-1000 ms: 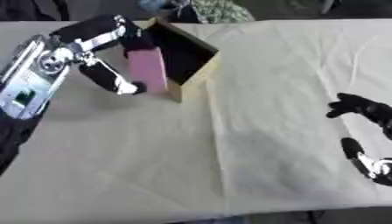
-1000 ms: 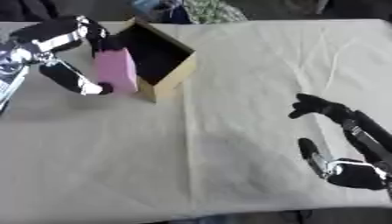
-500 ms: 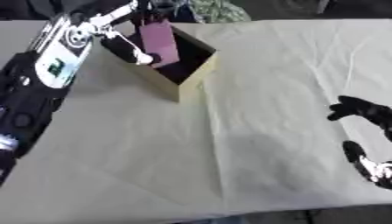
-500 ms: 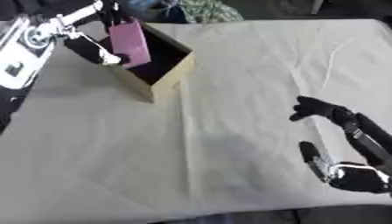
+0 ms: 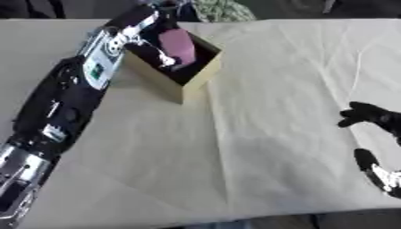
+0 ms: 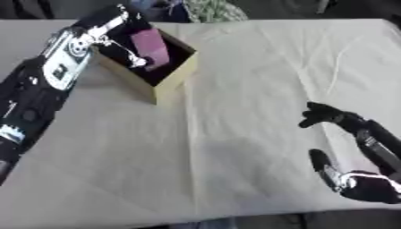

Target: Pick up objects on the table and place them in the box.

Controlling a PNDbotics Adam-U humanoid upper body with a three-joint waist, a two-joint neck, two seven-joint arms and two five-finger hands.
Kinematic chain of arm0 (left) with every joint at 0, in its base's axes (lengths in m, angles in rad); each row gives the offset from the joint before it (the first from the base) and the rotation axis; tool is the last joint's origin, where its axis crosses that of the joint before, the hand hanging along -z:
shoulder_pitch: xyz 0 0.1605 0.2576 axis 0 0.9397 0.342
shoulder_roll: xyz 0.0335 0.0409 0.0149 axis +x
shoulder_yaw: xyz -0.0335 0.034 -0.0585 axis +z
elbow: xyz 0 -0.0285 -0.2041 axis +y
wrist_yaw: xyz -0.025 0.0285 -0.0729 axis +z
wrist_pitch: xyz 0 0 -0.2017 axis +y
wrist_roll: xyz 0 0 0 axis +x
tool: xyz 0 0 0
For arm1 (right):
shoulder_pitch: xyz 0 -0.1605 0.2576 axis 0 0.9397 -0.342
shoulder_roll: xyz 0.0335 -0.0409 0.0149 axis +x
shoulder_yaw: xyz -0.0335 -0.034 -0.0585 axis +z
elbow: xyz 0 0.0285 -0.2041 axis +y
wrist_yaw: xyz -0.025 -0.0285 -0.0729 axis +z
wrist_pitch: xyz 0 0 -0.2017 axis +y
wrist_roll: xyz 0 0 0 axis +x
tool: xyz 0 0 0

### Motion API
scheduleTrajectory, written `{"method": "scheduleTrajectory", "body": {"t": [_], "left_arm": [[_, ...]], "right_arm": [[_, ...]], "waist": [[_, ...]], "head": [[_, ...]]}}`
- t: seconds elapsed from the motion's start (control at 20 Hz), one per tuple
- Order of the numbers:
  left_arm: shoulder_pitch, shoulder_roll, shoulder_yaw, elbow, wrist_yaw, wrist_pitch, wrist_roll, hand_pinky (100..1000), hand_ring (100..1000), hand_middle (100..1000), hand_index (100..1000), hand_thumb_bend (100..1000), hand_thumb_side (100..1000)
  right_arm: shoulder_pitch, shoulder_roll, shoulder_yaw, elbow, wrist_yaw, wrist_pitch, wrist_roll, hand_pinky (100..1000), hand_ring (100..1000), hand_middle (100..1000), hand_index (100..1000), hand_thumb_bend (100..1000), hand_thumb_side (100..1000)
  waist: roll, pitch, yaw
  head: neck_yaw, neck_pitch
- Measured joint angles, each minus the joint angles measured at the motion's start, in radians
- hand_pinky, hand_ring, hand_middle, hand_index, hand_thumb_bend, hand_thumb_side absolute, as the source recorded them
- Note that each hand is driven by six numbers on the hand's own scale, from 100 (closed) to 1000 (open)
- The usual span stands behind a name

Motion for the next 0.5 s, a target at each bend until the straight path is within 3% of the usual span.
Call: {"method": "scheduleTrajectory", "body": {"t": [0.25,0.5], "left_arm": [[-0.007,-0.013,0.008,0.026,-0.037,-0.001,0.04,756,666,654,818,745,386],[-0.007,-0.012,0.008,0.017,-0.057,-0.004,0.067,779,696,685,826,758,405]], "right_arm": [[-0.001,0.005,0.001,0.0,-0.004,0.0,0.001,895,885,722,1000,100,514],[-0.001,0.005,0.001,0.0,-0.006,0.0,0.001,894,885,722,1000,100,514]], "waist": [[0.0,0.0,-0.005],[0.0,0.0,-0.002]], "head": [[0.003,0.0],[0.004,0.0]]}}
